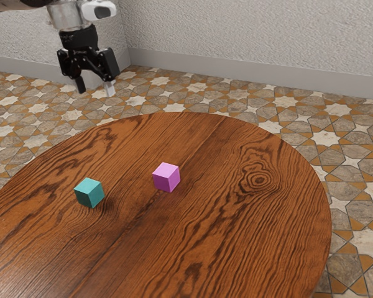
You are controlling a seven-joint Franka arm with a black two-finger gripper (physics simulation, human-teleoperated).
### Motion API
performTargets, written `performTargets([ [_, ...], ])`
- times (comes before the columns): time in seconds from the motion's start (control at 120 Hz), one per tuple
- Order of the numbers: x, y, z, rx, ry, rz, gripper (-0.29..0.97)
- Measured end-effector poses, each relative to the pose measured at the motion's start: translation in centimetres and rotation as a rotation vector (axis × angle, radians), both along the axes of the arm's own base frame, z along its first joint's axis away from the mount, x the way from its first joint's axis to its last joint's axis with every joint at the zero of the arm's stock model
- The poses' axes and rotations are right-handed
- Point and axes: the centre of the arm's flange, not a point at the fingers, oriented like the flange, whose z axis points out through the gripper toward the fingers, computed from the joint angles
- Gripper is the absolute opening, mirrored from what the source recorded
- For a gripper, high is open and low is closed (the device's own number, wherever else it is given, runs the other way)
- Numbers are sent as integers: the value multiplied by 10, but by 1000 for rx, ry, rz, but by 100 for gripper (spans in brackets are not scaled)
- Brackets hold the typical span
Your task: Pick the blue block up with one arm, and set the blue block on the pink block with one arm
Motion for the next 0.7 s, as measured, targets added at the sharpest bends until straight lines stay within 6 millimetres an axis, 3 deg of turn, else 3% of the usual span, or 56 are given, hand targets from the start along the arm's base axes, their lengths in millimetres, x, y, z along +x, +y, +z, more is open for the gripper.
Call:
performTargets([
  [0.067,4,-14,-6,1,-2,-18,68],
  [0.133,18,-22,-36,31,31,-27,68],
  [0.217,-11,-15,-90,75,73,-18,68],
  [0.258,-20,3,-118,88,96,15,68],
  [0.342,-41,85,-171,104,127,165,67],
  [0.383,-46,108,-188,125,116,194,67],
  [0.517,-27,121,-236,175,82,131,65],
  [0.7,-7,150,-287,167,36,96,65],
])
